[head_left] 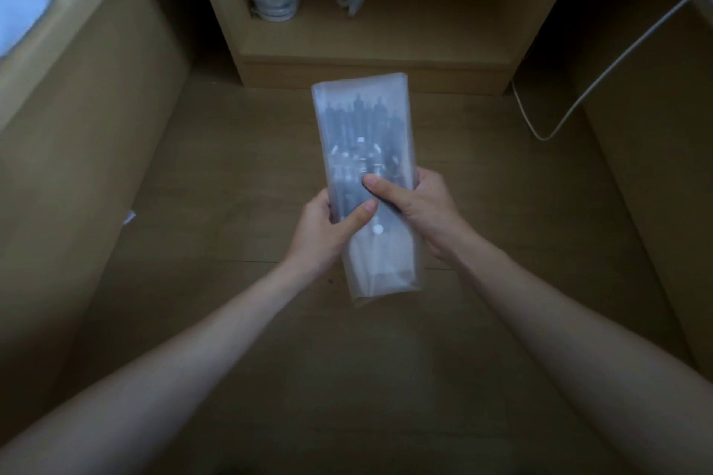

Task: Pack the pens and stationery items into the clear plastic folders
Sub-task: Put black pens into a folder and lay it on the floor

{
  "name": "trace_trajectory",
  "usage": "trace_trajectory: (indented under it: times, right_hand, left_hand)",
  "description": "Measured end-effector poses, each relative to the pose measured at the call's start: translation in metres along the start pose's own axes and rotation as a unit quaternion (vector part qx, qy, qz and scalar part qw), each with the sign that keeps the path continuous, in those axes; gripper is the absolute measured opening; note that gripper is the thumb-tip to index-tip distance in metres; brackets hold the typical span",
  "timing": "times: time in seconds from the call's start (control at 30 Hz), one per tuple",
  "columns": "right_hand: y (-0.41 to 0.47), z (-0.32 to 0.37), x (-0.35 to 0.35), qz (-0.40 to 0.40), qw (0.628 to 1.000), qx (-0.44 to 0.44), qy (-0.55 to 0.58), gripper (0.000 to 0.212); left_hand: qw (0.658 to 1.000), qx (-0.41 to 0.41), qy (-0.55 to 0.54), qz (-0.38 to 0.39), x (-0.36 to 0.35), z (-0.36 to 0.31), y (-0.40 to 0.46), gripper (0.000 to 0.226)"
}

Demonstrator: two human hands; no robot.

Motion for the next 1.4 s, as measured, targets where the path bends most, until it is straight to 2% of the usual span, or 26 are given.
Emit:
trace_trajectory:
  times: [0.23,0.4,0.47,0.57,0.63,0.73,0.83,0.9,1.07,1.2,1.27,1.33,1.4]
  right_hand:
    - [0.006,-0.002,0.007,-0.020,0.995,0.055,-0.087,0.030]
    - [0.006,-0.003,0.015,-0.032,0.968,0.087,-0.233,0.050]
    - [0.006,-0.004,0.018,-0.032,0.965,0.085,-0.246,0.060]
    - [0.009,-0.007,0.025,-0.034,0.979,0.061,-0.191,0.078]
    - [0.013,-0.013,0.032,-0.028,0.996,0.024,-0.085,0.083]
    - [0.014,-0.024,0.032,0.068,0.992,-0.054,0.090,0.086]
    - [0.008,-0.034,0.031,0.165,0.972,-0.117,0.116,0.079]
    - [0.007,-0.037,0.035,0.175,0.970,-0.125,0.116,0.073]
    - [0.008,-0.046,0.039,0.089,0.987,-0.114,0.073,0.049]
    - [0.010,-0.045,0.044,0.051,0.992,-0.095,0.064,0.019]
    - [0.010,-0.042,0.045,0.042,0.992,-0.090,0.071,0.018]
    - [0.010,-0.040,0.043,0.048,0.989,-0.091,0.101,0.028]
    - [0.009,-0.040,0.039,0.077,0.980,-0.113,0.142,0.039]
  left_hand:
    - [0.999,0.015,-0.004,0.031,0.000,0.001,0.005,0.042]
    - [0.999,0.011,0.013,0.027,0.003,0.002,0.003,0.027]
    - [0.999,0.016,0.018,0.027,0.006,0.004,0.002,0.026]
    - [0.999,0.033,0.016,0.033,0.009,0.010,-0.001,0.030]
    - [0.998,0.044,0.025,0.041,0.010,0.014,-0.002,0.035]
    - [0.996,0.059,0.043,0.060,0.012,0.018,-0.003,0.033]
    - [0.991,0.096,0.040,0.083,0.014,0.023,-0.003,0.031]
    - [0.986,0.124,0.027,0.110,0.014,0.028,-0.004,0.032]
    - [0.979,0.148,0.034,0.135,0.010,0.034,-0.003,0.042]
    - [0.973,0.175,-0.002,0.148,0.011,0.040,-0.007,0.070]
    - [0.972,0.173,0.008,0.156,0.011,0.040,-0.009,0.070]
    - [0.980,0.137,0.040,0.136,0.011,0.038,-0.007,0.051]
    - [0.988,0.103,0.069,0.093,0.013,0.034,-0.004,0.043]
Point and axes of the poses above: each hand's wrist, its own y-axis towards the middle knuckle, its own x-axis out of the back of the hand, z = x × y, the point moved 6 cm from there along y, towards the middle knuckle, and after that the axes turned 2 degrees about y, right-handed, at the moved point
